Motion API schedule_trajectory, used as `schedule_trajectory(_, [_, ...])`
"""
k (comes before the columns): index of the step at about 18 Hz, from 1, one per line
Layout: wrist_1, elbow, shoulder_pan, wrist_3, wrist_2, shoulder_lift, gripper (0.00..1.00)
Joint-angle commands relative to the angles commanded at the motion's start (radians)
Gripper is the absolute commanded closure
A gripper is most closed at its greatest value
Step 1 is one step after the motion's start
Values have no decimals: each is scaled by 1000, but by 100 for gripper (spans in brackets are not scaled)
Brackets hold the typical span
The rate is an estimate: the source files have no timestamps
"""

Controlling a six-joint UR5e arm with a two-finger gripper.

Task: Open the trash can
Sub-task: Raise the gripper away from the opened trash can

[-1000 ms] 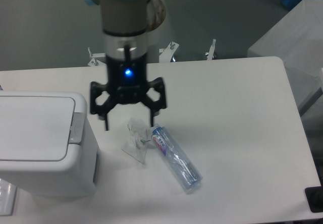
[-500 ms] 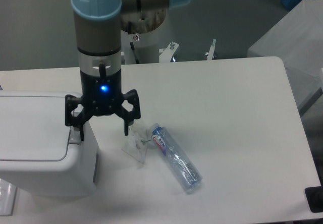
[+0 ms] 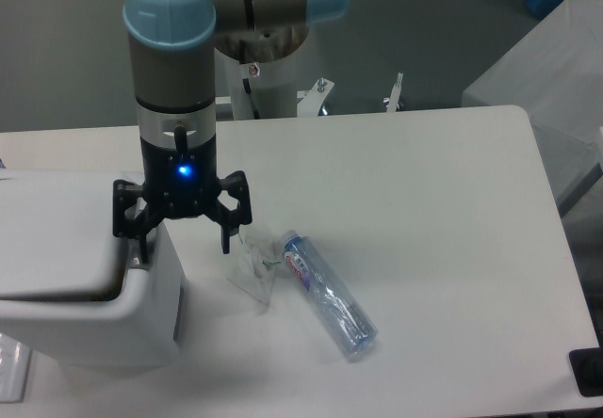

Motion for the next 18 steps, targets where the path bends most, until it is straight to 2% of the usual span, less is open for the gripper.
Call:
schedule_trajectory(4, [0, 11, 0, 2, -6, 2, 0])
schedule_trajectory(8, [3, 106, 15, 9, -32, -9, 0])
schedule_trajectory(11, [18, 150, 63, 17, 24, -17, 0])
schedule_trajectory(13, [12, 169, 69, 61, 76, -23, 0])
schedule_trajectory(15, [-9, 169, 90, 190, 115, -18, 0])
schedule_trajectory(18, [-141, 169, 127, 438, 176, -11, 0])
